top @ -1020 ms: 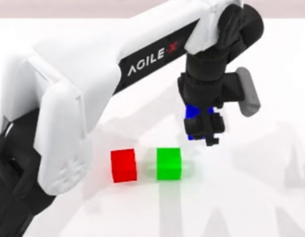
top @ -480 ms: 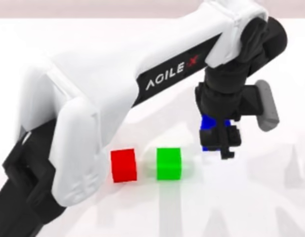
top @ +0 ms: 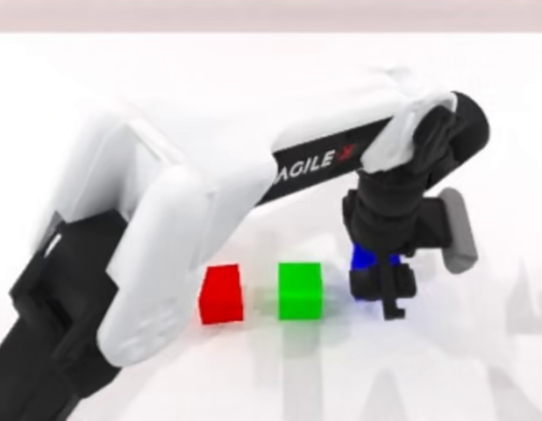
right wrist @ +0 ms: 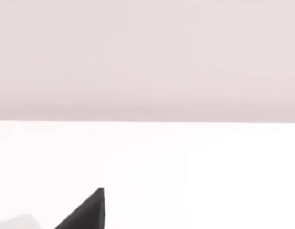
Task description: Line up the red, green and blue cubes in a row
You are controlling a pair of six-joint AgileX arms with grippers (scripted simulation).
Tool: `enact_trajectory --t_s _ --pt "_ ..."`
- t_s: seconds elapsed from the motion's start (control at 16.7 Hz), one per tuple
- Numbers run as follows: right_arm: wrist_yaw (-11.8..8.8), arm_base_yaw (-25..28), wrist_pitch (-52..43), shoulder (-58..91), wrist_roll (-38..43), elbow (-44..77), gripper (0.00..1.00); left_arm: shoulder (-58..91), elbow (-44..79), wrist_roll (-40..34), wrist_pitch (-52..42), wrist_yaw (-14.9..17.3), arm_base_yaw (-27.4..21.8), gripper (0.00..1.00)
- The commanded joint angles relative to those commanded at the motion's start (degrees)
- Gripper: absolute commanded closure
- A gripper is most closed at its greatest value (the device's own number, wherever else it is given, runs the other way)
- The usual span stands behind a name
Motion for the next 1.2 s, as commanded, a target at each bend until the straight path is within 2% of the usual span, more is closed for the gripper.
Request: enact_trajectory --t_s 0.18,0.96,1.2 --pt "0.00 0.00 0.00 0.00 0.00 0.00 0.00 0.01 -0.06 0.00 0.06 0.00 -0.01 1.00" --pt "0.00 0.00 0.00 0.00 0.00 0.00 0.00 0.01 -0.06 0.00 0.06 0.00 -0.01 0.02" --pt "0.00 0.00 0.00 0.00 0.00 0.00 0.00 0.01 -0.06 0.00 0.06 0.00 -0.01 0.00"
